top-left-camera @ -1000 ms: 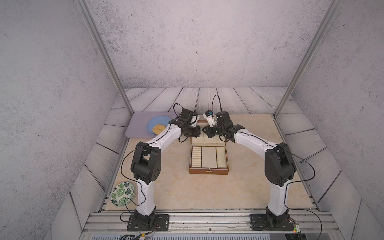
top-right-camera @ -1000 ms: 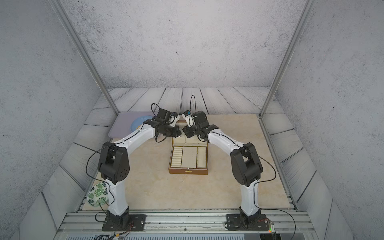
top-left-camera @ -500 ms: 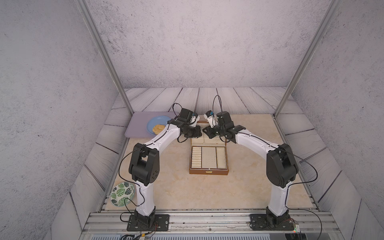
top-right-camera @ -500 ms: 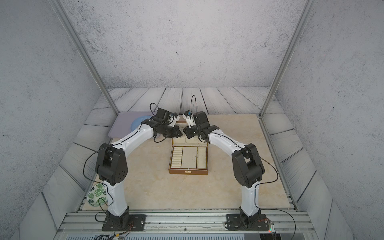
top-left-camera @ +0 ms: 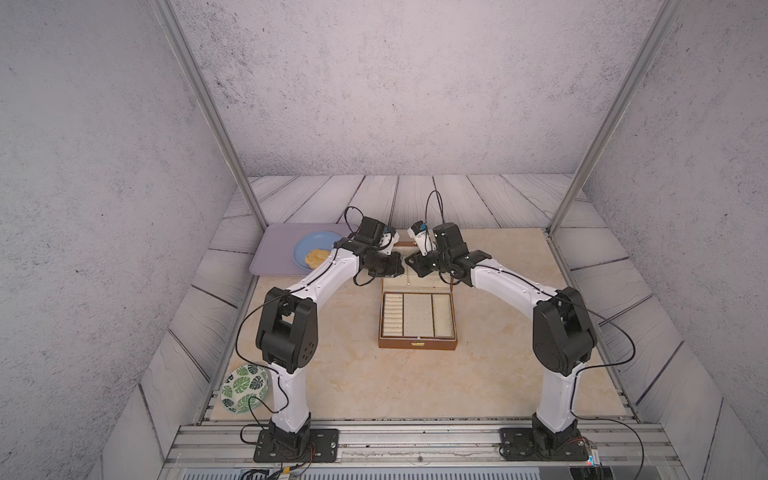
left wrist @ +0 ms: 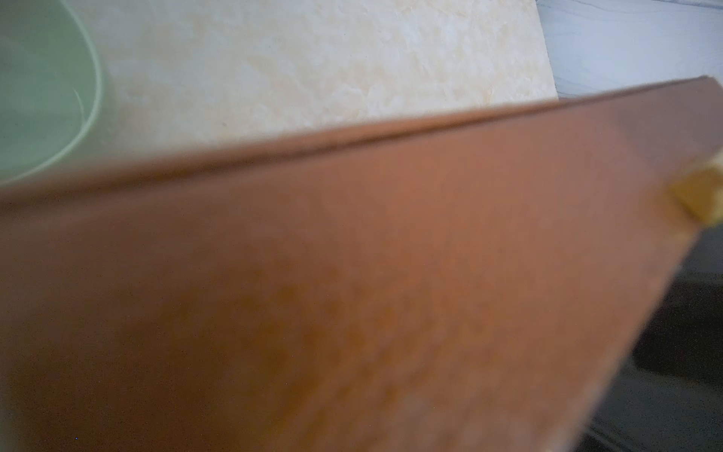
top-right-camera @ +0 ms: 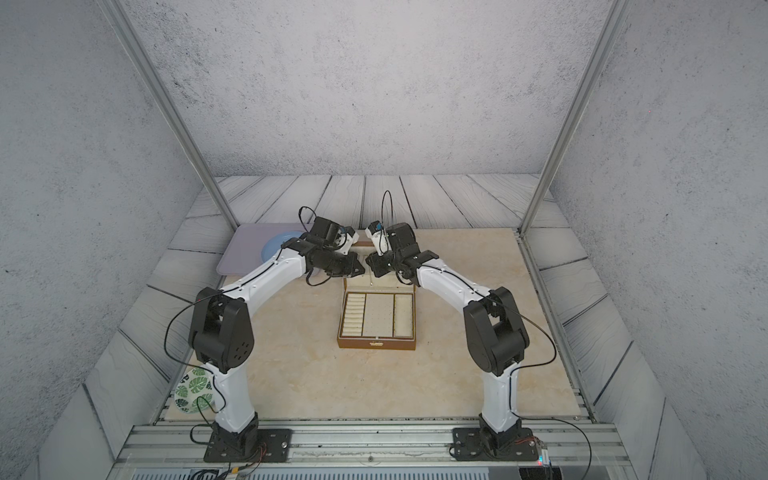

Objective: Put jewelry chain into jewelry box
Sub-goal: Hang the necklace on the jewelry box clasp.

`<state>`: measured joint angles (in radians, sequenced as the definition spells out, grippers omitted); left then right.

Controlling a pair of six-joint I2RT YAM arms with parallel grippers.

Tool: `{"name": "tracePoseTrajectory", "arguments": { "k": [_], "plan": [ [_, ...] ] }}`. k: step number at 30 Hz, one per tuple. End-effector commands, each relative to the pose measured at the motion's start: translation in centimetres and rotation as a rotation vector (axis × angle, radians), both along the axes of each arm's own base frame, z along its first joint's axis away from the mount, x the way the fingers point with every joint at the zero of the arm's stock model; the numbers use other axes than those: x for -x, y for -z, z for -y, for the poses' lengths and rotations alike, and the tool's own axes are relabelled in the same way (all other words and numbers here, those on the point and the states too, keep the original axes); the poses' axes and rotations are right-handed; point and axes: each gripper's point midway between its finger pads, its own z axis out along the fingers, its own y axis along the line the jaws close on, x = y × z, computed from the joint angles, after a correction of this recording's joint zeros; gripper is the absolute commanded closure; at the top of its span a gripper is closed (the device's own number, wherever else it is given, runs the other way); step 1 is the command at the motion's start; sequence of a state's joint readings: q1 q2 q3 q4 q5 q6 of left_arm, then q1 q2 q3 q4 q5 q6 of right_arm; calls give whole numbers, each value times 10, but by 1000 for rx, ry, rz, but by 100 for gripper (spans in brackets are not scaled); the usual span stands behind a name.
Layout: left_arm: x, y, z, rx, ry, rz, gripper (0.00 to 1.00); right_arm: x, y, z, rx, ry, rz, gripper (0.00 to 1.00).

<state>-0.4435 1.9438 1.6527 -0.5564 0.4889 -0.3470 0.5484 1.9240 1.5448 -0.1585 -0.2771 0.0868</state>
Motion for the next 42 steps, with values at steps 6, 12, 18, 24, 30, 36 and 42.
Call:
{"name": "tracePoseTrajectory", "arguments": {
  "k": [6,12,18,24,30,36,42],
  "plan": [
    [5,-17,-2,24,-6,-38,100,-5,-16,4,-20,24,42,75],
    [5,-11,-3,13,-4,-44,100,-5,-15,4,-18,24,41,75],
    [3,-19,3,61,-9,-63,100,-5,-15,3,-17,23,41,75],
    [1,-3,-4,-3,-12,-69,100,-5,-15,2,-21,20,41,75],
    [-5,13,-9,-44,-21,-72,100,-4,-17,3,-21,20,41,74],
    [-10,20,-9,-55,-23,-73,100,-2,-21,4,-26,18,45,75],
    [-10,21,-11,-67,-28,-68,87,6,-29,5,-42,11,43,75]
  ]
}}
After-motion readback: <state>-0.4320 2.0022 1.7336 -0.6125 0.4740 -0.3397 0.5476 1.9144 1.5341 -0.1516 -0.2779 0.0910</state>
